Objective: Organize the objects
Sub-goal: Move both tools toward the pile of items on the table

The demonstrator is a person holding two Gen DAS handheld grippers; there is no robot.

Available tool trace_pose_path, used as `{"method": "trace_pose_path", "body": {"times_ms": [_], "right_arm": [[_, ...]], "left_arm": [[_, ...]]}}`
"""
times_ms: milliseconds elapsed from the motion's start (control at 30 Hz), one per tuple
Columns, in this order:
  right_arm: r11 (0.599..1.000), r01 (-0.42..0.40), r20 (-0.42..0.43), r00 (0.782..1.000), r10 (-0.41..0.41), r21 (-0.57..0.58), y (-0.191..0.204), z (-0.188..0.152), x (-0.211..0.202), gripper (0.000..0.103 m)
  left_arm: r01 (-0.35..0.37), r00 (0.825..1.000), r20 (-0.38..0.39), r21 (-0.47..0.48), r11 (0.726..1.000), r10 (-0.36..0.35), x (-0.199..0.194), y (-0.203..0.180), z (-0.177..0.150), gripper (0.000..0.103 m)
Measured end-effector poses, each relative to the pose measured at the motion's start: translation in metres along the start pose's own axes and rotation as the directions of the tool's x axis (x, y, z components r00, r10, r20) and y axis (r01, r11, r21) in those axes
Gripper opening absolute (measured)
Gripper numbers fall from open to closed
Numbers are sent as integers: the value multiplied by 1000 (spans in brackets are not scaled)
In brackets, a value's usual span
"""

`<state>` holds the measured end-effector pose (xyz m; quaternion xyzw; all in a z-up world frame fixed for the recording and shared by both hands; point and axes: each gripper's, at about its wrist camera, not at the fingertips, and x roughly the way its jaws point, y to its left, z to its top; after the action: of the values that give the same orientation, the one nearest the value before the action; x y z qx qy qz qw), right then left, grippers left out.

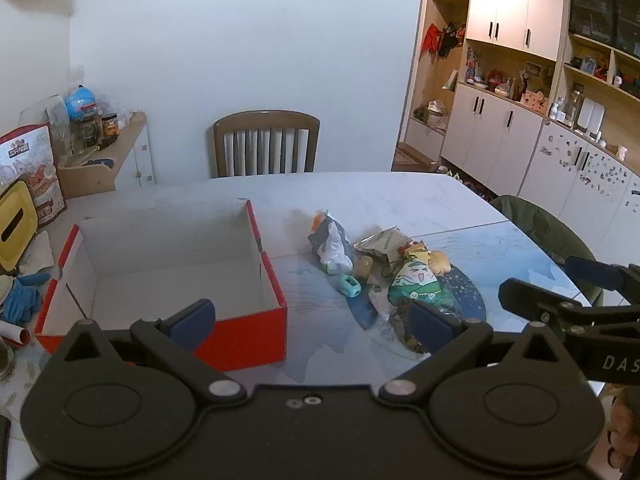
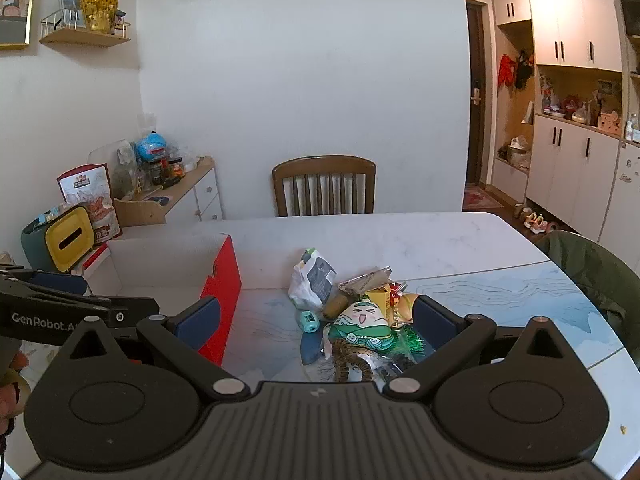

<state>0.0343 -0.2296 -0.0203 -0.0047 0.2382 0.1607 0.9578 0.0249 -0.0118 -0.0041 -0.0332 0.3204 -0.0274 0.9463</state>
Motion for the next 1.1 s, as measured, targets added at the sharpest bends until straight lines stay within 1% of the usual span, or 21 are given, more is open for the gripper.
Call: {"method": "trace_pose_path", "body": {"times_ms": [33,200,333,500,667,833,900,1000,1100], "right_arm": [[1000,-27,-4,1000,27,-12,-1,0,1,103],[999,-31,-19,999,31,-5,-12,2,12,103],[999,-37,-33,999,37,-2,-22,3,21,103],[998,-50,-56,997,49,-25,-38,2,35,103],[997,-61,-79,995,56,-56,-58,-1,54,103],[991,-79,-106,992,68,-111,-73,-8,73,103],[989,-92,-119,990,77,-119,-80,-9,81,103],[985,-106,-132,987,88,-136,-92,-8,93,102],[979,-105,-142,987,81,-174,-102,-8,104,103]], "left_arm": [[1,1000,-3,-2,1000,-1,2,-1,1,103],[6,1000,-10,-11,1000,-6,10,-5,5,103],[6,1000,-26,-37,999,-7,20,-6,10,103],[4,1000,-26,-53,999,-5,32,-10,14,103],[-14,999,-39,-44,999,12,48,-17,21,103],[7,998,-62,-44,999,-10,69,-24,28,103],[20,998,-67,-29,999,-22,78,-30,30,103],[30,996,-82,-3,1000,-30,92,-41,28,103],[45,994,-103,7,999,-44,106,-51,22,103]]}}
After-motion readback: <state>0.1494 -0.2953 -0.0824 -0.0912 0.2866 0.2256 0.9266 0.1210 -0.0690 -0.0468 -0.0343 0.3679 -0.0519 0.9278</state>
